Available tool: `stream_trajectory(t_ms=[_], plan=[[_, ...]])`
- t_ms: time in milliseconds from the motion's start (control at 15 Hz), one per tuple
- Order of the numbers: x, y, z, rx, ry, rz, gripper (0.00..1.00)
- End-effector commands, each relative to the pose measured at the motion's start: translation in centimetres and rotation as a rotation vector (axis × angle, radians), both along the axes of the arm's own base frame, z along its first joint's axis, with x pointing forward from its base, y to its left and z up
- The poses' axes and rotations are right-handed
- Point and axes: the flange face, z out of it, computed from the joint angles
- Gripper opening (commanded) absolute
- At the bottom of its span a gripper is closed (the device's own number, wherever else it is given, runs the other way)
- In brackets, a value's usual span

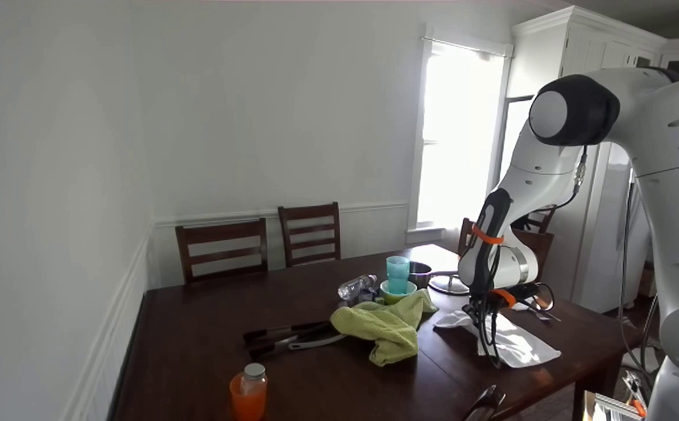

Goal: Pick up the spoon and place it on the towel then fold the towel with the spoon on it

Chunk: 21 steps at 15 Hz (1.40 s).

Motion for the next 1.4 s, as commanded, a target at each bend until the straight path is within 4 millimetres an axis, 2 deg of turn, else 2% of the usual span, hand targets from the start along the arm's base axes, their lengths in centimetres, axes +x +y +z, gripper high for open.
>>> stream_trajectory(t_ms=[0, 733, 1067, 1333], plan=[[-1.2, -0.8, 0.9, -0.022, -0.029, -0.007, 0.01], [-6.0, -5.0, -2.0, -0.060, -0.058, -0.223, 0.01], [-6.4, -6.5, -3.0, -0.062, -0.095, -0.226, 0.01], [-6.9, -7.9, -3.6, -0.042, -0.112, -0.308, 0.01]])
